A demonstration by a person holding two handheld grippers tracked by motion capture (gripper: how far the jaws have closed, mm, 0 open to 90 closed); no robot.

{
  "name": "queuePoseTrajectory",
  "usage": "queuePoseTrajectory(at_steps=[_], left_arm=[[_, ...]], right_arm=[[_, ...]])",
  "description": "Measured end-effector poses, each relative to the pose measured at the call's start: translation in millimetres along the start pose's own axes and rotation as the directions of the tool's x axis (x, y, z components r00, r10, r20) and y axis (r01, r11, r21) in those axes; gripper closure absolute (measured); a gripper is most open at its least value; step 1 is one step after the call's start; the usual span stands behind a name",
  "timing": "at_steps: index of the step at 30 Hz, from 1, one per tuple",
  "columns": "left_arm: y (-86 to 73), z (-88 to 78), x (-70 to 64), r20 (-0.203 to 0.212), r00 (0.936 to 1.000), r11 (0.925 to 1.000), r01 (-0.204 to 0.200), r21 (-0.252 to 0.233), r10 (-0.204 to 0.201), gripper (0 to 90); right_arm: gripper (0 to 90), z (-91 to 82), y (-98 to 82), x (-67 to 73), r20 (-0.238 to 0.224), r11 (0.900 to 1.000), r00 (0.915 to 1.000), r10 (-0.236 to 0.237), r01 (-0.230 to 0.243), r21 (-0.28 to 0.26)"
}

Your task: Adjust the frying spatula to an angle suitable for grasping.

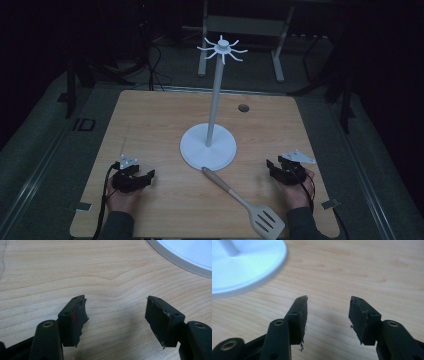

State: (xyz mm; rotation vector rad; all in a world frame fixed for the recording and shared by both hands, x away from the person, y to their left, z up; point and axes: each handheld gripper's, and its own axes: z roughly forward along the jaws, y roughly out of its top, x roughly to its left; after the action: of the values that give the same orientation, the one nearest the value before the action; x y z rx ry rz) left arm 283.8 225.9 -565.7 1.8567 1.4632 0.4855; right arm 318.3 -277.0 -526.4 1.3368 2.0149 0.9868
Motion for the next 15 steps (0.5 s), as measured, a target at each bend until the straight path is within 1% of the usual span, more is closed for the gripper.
queuePoseTrajectory(at_steps=[1, 4, 5, 6, 7, 8, 10, 11, 12, 14, 15], left_arm=[[0.0, -0.1, -0.1, 0.0, 1.0, 1.0, 0.0, 0.0, 0.0, 33.4], [0.1, -0.6, -0.5, -0.002, 1.0, 1.0, 0.002, 0.0, -0.002, 33.4], [0.1, -0.6, -0.5, -0.002, 1.0, 1.0, 0.002, 0.0, -0.002, 33.4], [0.1, -0.9, -0.3, -0.003, 1.0, 1.0, 0.0, -0.001, 0.0, 33.4], [0.0, -1.1, 0.1, -0.003, 1.0, 1.0, 0.001, -0.004, -0.001, 33.4], [-0.1, -1.2, 0.3, -0.002, 1.0, 1.0, 0.004, -0.006, -0.004, 33.4], [-0.1, -1.4, 0.5, -0.001, 1.0, 1.0, 0.006, -0.007, -0.006, 33.4], [0.0, -1.6, 0.7, -0.001, 1.0, 0.9999, 0.009, -0.009, -0.009, 33.4], [0.0, -1.8, 0.6, -0.001, 1.0, 0.9999, 0.008, -0.009, -0.008, 33.4], [0.0, -2.1, 0.5, -0.001, 1.0, 0.9999, 0.006, -0.009, -0.006, 33.4], [0.0, -2.1, 0.5, -0.001, 1.0, 0.9999, 0.006, -0.009, -0.006, 33.4]], right_arm=[[48.4, 0.0, 0.0, 0.0, 0.0, 1.0, 1.0, 0.0, 0.0, 0.0], [48.1, -13.0, 8.0, 10.6, -0.004, 0.998, 0.9981, -0.062, 0.062, -0.008], [48.1, -13.0, 8.0, 10.6, -0.004, 0.998, 0.9981, -0.062, 0.062, -0.008], [47.9, -15.9, 10.1, 13.1, -0.003, 0.997, 0.9969, -0.079, 0.079, -0.01], [47.9, -22.3, 14.9, 18.5, -0.008, 0.994, 0.9939, -0.11, 0.11, -0.014], [47.8, -28.4, 20.7, 24.0, -0.021, 0.99, 0.99, -0.139, 0.139, -0.014], [47.8, -28.4, 20.7, 24.0, -0.021, 0.99, 0.99, -0.139, 0.139, -0.014], [47.6, -31.0, 23.6, 27.0, -0.03, 0.988, 0.9873, -0.156, 0.156, -0.012], [45.2, -36.5, 31.8, 39.2, -0.075, 0.978, 0.975, -0.209, 0.21, 0.009], [45.9, -37.2, 35.6, 46.6, -0.099, 0.97, 0.9668, -0.236, 0.24, 0.036], [46.7, -37.5, 37.2, 50.2, -0.118, 0.967, 0.9622, -0.245, 0.251, 0.041]])
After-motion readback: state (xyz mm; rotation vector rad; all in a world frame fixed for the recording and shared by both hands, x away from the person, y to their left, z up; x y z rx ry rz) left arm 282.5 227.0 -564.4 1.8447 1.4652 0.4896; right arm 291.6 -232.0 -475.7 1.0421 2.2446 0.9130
